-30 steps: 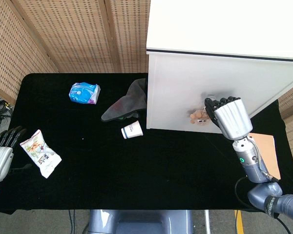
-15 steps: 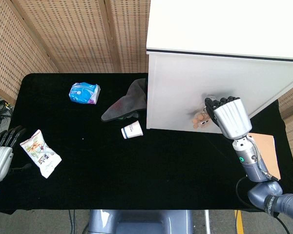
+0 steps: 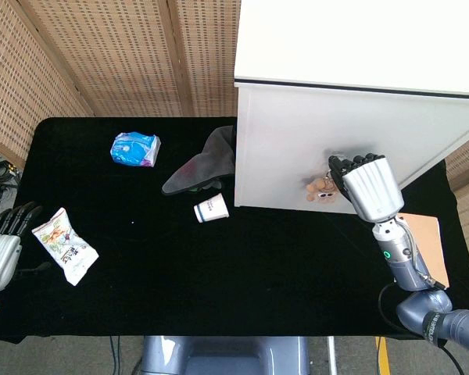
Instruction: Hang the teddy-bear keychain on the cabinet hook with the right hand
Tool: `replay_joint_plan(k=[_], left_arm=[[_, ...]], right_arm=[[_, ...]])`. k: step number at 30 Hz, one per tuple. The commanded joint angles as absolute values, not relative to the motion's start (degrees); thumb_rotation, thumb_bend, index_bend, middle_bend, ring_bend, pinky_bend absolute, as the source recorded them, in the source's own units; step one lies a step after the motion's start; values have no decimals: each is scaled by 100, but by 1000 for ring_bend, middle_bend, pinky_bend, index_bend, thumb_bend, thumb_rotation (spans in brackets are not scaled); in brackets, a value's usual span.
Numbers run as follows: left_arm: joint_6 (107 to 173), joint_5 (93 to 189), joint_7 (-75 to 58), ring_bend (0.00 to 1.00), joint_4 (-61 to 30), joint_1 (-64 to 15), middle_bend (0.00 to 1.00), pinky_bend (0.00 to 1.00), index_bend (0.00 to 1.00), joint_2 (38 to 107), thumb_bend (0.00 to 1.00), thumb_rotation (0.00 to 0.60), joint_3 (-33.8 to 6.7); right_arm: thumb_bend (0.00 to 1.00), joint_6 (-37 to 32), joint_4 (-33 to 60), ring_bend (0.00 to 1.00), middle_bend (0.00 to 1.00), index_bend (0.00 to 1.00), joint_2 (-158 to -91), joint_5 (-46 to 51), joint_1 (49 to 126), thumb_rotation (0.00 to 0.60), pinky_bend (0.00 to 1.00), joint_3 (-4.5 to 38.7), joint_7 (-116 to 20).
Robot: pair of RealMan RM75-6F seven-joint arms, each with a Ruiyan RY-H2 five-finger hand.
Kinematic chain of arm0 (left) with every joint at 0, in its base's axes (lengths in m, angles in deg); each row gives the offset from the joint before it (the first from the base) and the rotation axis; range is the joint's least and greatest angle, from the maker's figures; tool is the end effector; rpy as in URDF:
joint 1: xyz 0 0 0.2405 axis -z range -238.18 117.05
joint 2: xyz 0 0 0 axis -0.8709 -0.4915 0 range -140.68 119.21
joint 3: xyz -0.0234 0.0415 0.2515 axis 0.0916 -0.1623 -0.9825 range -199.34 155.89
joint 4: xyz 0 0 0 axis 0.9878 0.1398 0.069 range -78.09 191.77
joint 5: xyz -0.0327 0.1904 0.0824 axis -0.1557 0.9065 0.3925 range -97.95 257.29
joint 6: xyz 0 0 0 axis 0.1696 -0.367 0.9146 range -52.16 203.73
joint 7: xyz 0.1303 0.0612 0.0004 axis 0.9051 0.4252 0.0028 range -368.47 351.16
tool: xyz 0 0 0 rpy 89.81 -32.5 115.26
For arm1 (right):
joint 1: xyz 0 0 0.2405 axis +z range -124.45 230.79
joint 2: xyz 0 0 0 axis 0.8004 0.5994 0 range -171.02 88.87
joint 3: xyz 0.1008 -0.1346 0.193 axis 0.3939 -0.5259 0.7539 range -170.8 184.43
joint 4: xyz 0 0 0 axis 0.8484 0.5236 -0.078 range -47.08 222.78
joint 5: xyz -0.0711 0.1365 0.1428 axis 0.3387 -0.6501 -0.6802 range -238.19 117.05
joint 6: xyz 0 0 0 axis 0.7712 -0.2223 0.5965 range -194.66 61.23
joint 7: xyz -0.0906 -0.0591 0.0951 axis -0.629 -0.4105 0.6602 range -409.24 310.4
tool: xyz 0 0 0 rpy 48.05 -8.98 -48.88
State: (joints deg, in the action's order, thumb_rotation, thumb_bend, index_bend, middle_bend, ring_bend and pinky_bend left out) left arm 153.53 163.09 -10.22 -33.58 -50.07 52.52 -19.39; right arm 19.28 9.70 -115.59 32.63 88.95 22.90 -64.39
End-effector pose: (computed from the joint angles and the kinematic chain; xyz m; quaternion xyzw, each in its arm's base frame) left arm -0.3140 0.2102 0.1525 -0.6259 -0.4009 -0.3634 0.5616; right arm -0.1501 -0.3522 0.1561 0.6389 -0.0314 0.5335 0.5533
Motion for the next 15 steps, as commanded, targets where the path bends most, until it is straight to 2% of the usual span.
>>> replay_joint_plan(k=[1,10,13,15], left_arm=[[15353,16313,-1025,0,-3358,-5006,0,0,0,5252,0,600,-1941],[15353,16308,-1039,0,-3355,-5007,0,0,0,5242,0,600,-1939],[15357,16313,-1047,0,-3354,-5007,0,0,0,5241,0,600,-1938],[15357,16312,-1051,0,-3351,-5008,0,0,0,5240,0,600,-1938]], right_arm=[[600,1916,958,941,963,664,-11565,3253,8915,600,1000,2308,-6490],[573,1814,838,941,960,640,-11574,3158,8975,600,1000,2355,-6711],[432,1822,823,941,958,613,-11584,3135,8980,600,1000,2372,-6749],[287,1842,817,941,956,594,-11591,3128,8976,600,1000,2381,-6763]])
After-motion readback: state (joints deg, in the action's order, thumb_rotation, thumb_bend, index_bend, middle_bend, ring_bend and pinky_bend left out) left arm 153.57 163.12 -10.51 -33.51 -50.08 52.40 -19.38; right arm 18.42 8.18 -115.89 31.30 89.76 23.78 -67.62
